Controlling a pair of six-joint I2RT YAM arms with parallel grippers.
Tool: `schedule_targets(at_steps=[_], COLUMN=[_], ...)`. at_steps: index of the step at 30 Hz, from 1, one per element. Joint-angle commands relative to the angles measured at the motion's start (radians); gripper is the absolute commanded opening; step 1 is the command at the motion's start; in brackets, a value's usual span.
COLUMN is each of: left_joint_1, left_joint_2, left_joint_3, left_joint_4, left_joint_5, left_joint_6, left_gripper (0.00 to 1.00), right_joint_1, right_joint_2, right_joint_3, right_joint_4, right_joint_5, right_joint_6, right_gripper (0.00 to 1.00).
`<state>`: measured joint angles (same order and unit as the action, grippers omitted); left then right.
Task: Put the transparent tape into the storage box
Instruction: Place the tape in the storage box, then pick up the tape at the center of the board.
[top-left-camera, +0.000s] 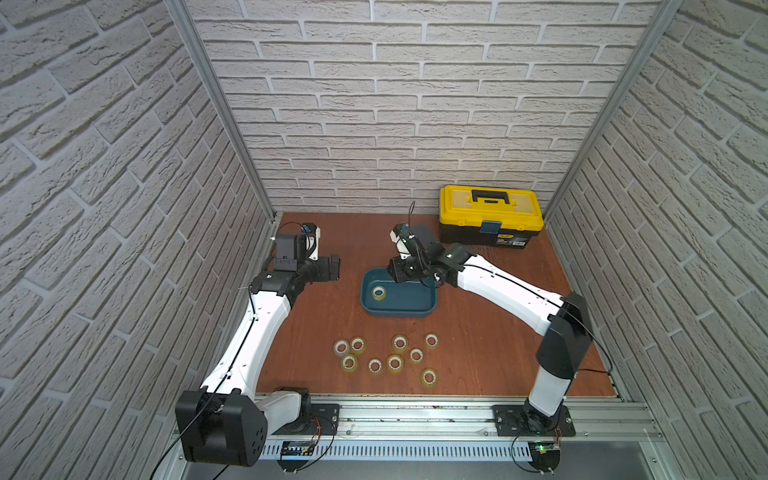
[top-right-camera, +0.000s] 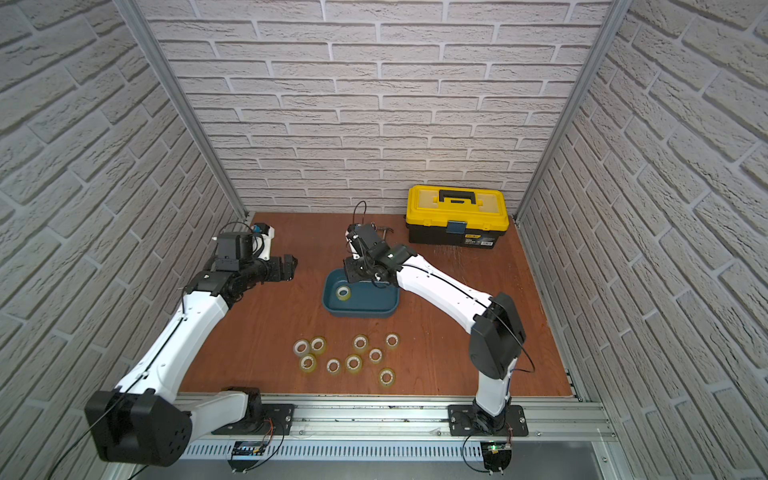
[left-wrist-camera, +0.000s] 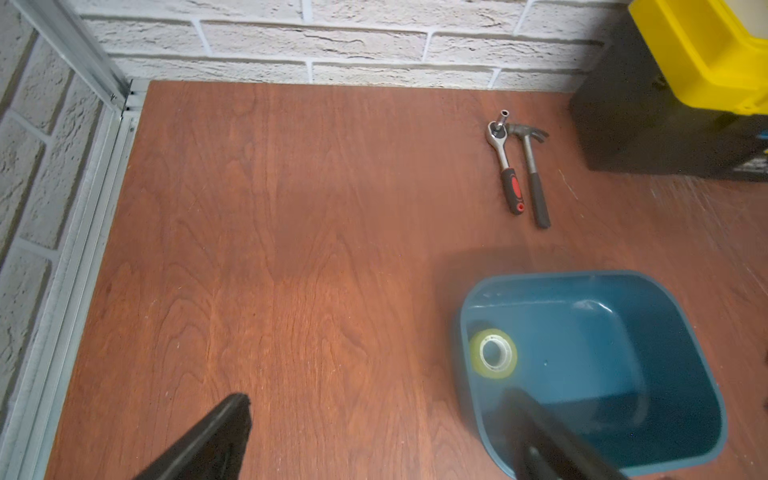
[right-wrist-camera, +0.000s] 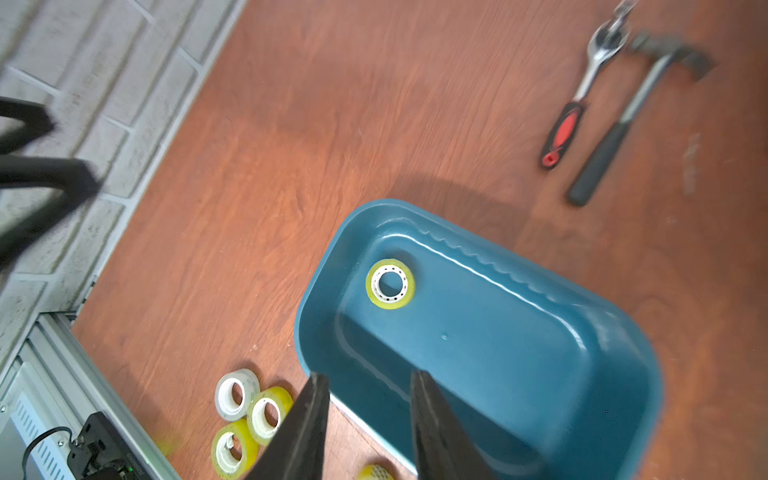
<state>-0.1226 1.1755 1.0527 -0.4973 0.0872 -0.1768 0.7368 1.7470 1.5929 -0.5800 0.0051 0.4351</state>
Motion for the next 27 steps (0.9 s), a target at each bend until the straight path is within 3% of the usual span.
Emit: schedule_targets(at_steps=[1, 7, 11, 14, 19, 27], left_joint_1=[-0.041, -0.057, -0.052, -0.052, -0.058, -0.058], left_joint_2=[-0.026, -0.021, -0.001, 0.032, 0.038, -0.003], left_joint_3=[-0.014, -0.012, -0.011, -0.003, 0.022, -0.007], left_joint_4=[0.034, 0.02, 0.041, 0.026, -0.032, -0.008], left_joint_5=[-0.055, -0.104, -0.002, -0.05, -0.154, -0.161], left_joint_6=[0.041, 0.025, 0.013, 0.01, 0.034, 0.039], left_gripper=[0.98, 0.98, 0.98, 0.98, 0.98, 0.98], right_joint_1=[0.001, 0.002, 0.001, 0.003, 0.002, 0.003], right_joint_2=[-0.115, -0.361, -0.491, -0.548, -0.563, -0.487], right_joint_3=[-0.133, -0.423, -0.586, -0.672, -0.774, -0.85], right_joint_4=[0.041, 0.06, 0.08, 0.096, 0.13, 0.186], right_joint_5=[0.045, 0.1, 0.123, 0.138, 0.13, 0.07], right_joint_6=[-0.018, 0.002, 0.03, 0.06, 0.112, 0.155], right_gripper=[0.38, 0.38, 0.38, 0.38, 0.38, 0.36])
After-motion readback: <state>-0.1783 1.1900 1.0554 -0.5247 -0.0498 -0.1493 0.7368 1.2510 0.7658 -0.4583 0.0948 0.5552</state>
